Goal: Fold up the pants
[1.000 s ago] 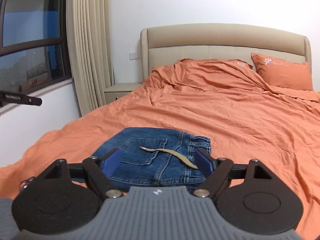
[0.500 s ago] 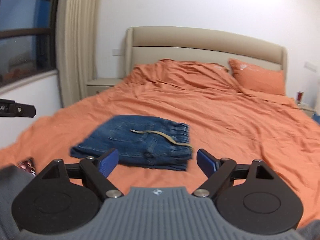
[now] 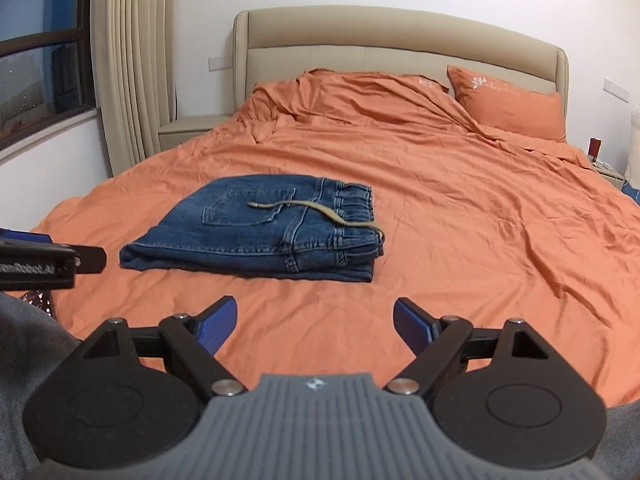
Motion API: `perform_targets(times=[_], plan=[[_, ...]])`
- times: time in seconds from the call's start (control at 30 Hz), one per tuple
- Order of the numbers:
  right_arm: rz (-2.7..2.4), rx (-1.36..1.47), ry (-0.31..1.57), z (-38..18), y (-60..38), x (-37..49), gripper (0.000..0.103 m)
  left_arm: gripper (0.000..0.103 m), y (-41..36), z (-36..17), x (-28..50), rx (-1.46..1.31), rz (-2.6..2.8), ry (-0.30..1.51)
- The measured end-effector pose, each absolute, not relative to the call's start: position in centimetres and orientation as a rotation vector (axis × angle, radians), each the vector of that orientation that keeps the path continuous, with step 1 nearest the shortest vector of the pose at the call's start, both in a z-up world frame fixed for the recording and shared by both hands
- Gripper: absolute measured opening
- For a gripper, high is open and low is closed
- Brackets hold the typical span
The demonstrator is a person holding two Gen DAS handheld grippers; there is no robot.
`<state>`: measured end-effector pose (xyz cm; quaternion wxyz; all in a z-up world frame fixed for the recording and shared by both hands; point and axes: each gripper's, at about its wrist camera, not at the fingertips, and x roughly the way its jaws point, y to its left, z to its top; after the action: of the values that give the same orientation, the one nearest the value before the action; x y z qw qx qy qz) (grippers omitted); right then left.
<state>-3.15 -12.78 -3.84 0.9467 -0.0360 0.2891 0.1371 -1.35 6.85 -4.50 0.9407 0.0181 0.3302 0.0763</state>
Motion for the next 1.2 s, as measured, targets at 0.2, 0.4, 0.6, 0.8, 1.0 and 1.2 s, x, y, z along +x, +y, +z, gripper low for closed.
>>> perform_targets(times=[0.2, 0.4, 0.6, 0.8, 1.0, 1.2], plan=[[0.289, -0.074, 0.621, -5.0, -12.6, -2.4, 0.082, 0.081, 7.3, -5.2, -0.9, 0.019, 0.142, 0.727], [0.282, -0.065, 0.631, -5.2, -12.9, -2.1, 0.082, 0.081, 7.1, -5.3, -0.9, 0.036, 0.143, 0.738], [0.267, -0.069, 0.628, -5.1, -12.9, -2.2, 0.082, 0.081, 7.1, -5.2, -0.9, 0.038, 0.139, 0.740], [0.275, -0.073, 0.623, -5.0, -13.0, -2.4, 0.082, 0.081, 7.0, -5.2, -0.9, 0.038, 0.138, 0.740], [0.282, -0.073, 0.616, -4.8, -12.9, -2.7, 0.082, 0.081, 7.0, -5.2, -0.9, 0.040, 0.137, 0.741], [0.289, -0.073, 0.616, -4.7, -12.9, -2.8, 0.082, 0.081, 7.0, -5.3, -0.9, 0.041, 0.133, 0.743]])
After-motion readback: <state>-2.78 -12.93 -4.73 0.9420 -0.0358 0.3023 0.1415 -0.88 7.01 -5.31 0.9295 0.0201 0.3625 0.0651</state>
